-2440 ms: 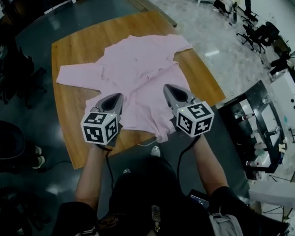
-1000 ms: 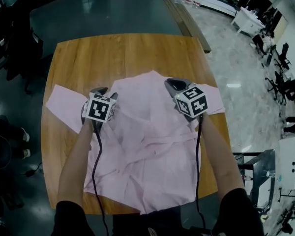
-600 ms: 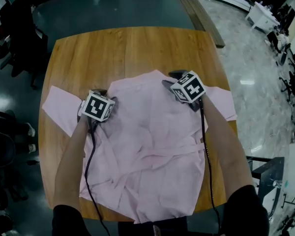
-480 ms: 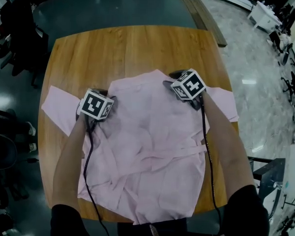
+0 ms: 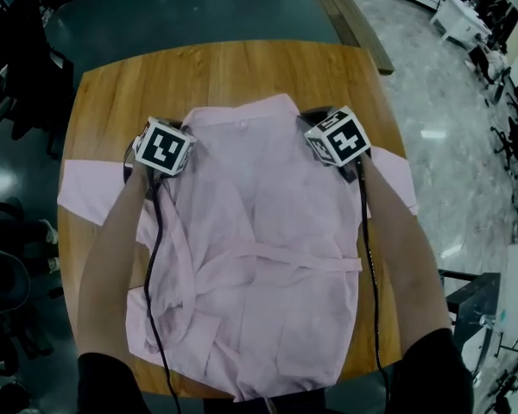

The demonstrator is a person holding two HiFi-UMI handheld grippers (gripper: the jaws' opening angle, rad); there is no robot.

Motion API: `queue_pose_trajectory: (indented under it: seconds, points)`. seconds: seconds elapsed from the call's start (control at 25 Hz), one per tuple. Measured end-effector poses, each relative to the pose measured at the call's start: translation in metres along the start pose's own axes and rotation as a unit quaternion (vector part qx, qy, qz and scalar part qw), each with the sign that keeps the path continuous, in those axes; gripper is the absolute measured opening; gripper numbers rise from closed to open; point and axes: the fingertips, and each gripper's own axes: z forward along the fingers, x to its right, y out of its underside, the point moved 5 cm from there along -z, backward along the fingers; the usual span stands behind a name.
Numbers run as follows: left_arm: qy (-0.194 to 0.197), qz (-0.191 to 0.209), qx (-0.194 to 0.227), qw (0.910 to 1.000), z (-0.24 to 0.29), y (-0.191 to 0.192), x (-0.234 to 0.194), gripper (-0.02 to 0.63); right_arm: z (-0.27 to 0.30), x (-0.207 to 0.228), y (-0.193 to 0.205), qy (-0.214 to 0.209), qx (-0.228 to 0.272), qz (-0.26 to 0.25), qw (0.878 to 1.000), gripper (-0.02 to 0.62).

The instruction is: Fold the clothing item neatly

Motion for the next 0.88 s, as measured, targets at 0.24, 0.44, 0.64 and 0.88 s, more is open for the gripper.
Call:
queue_pose_trajectory:
  seconds: [0.24,0.44,0.64,0.88]
  points:
    - [-0.040,0.035,0.016,0.9985,0.034,-0.054,-0.017,0.035,0.003,0.045,-0.015,0.079,0.027,0.016,0.996,0.017]
    - [-0.067,0.057,0.028,0.9957,0.057,-0.088,-0.031,0.035,0.006,0.076,-0.025,0.118,0.052,0.038,0.991,0.017]
    - [-0.069,0.053,0.027,0.9959,0.084,-0.103,-0.026,0.035,0.014,0.092,-0.015,0.127,0.040,0.069,0.989,0.017]
    - [-0.033,0.048,0.008,0.9983,0.107,-0.088,-0.016,0.035,0.032,0.089,0.002,0.112,0.013,0.081,0.990,0.017]
